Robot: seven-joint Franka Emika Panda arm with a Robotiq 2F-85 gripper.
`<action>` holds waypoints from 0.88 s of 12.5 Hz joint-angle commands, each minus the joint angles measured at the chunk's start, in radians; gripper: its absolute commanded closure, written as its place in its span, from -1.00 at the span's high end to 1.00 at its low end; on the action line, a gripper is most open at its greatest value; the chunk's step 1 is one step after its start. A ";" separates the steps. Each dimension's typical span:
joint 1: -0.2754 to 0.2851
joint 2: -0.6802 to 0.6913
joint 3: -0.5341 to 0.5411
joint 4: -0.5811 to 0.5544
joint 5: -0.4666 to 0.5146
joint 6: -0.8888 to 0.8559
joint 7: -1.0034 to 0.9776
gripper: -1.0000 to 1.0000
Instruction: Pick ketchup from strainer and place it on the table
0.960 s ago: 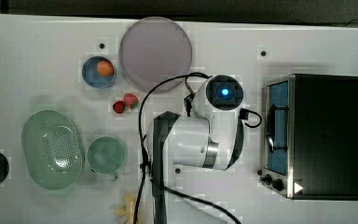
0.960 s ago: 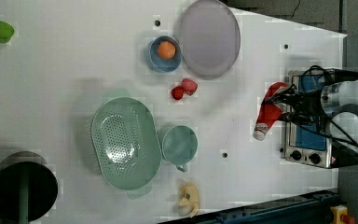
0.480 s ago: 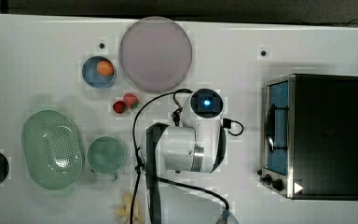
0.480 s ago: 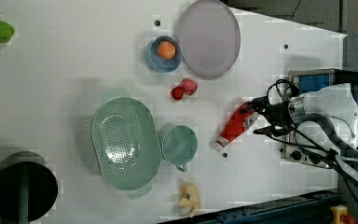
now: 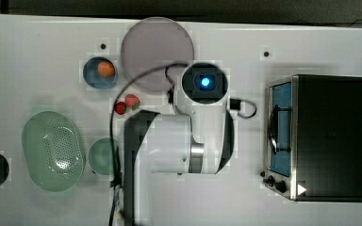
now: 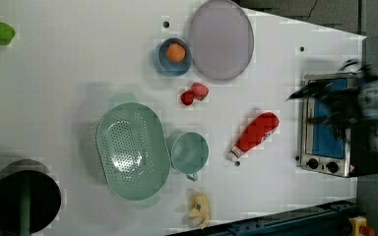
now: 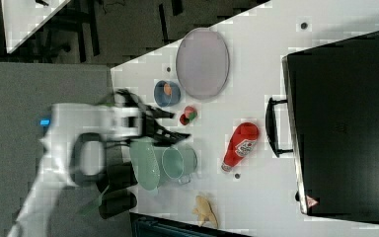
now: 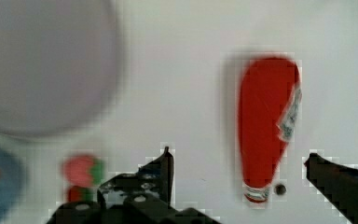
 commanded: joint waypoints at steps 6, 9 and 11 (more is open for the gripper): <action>-0.003 -0.048 0.025 0.382 0.001 -0.409 0.011 1.00; -0.004 -0.047 0.011 0.401 0.000 -0.418 0.011 1.00; -0.004 -0.043 0.006 0.397 0.000 -0.416 0.011 1.00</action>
